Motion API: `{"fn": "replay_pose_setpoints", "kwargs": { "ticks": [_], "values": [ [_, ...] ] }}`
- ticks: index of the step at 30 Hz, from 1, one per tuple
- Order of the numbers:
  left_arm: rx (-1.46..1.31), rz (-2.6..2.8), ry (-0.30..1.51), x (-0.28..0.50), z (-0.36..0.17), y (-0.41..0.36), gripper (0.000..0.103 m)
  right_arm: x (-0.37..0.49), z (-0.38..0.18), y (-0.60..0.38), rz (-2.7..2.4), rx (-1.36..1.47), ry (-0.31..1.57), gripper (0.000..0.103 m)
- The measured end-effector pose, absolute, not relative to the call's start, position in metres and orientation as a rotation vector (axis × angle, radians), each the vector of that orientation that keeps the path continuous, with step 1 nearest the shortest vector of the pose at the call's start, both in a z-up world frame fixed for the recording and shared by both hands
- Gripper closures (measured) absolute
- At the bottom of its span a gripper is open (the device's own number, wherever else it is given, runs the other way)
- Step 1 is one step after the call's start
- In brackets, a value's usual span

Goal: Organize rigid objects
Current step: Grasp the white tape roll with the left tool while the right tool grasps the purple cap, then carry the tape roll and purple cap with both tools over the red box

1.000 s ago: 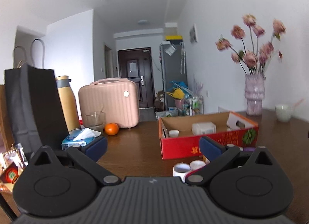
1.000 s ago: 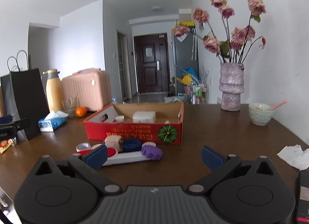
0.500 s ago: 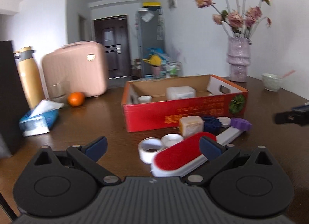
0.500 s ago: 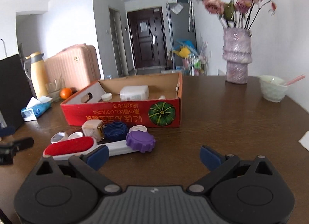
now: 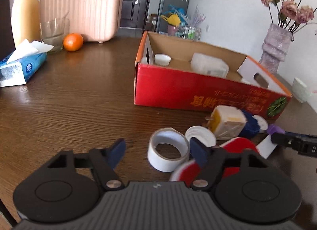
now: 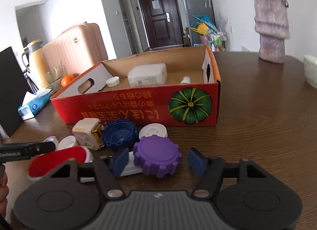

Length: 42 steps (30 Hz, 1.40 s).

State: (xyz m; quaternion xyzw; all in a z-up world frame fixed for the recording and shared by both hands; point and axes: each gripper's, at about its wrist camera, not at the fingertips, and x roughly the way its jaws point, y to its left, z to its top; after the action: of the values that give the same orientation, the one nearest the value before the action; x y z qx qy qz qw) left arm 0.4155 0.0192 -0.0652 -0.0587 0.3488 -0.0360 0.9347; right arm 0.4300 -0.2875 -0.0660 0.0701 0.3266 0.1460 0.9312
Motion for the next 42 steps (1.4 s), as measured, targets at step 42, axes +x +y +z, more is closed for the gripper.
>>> {"fn": "replay_pose_setpoints", "kwargs": {
  "ticks": [42],
  "values": [
    [-0.014,-0.143,0.489,0.274,0.015,-0.021,0.059,0.241,-0.005,-0.322,0.3,0.177,0.408,0.049]
  ]
}}
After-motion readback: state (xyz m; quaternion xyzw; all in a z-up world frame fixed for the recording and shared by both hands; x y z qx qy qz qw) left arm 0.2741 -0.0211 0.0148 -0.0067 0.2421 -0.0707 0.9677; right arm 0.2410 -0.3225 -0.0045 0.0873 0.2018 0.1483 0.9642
